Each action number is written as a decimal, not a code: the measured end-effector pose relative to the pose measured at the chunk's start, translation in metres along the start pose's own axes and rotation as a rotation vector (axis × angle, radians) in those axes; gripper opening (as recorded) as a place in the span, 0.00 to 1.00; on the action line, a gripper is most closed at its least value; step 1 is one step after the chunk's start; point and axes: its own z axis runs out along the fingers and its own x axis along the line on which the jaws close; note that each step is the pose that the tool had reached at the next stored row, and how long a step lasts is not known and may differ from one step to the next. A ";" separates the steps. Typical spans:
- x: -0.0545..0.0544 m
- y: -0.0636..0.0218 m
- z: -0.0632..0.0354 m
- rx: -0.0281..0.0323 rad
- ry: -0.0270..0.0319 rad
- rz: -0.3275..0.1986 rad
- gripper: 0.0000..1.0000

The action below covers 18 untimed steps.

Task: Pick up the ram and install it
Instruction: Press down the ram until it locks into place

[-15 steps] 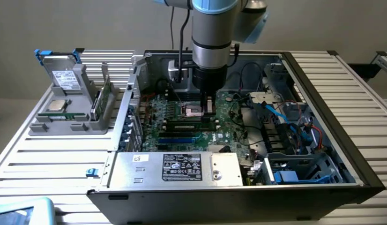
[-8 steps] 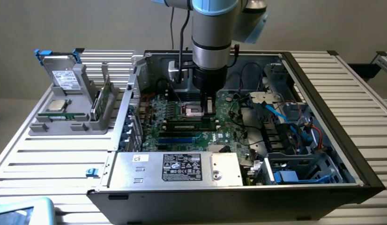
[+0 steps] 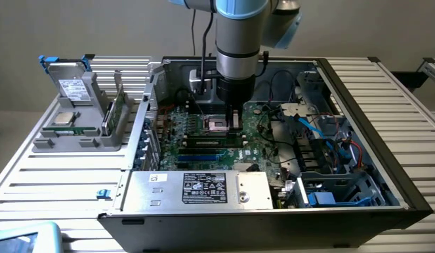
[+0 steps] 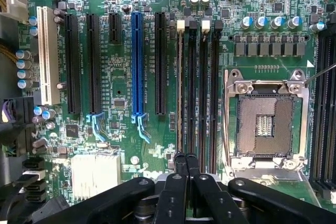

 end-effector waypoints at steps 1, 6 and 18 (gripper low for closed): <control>0.000 0.0000 0.0003 0.0000 0.0002 0.000 0.11; 0.000 0.0001 0.0019 0.0000 -0.0001 0.000 0.11; 0.001 0.0258 -0.0110 -0.0007 -0.0004 0.001 0.11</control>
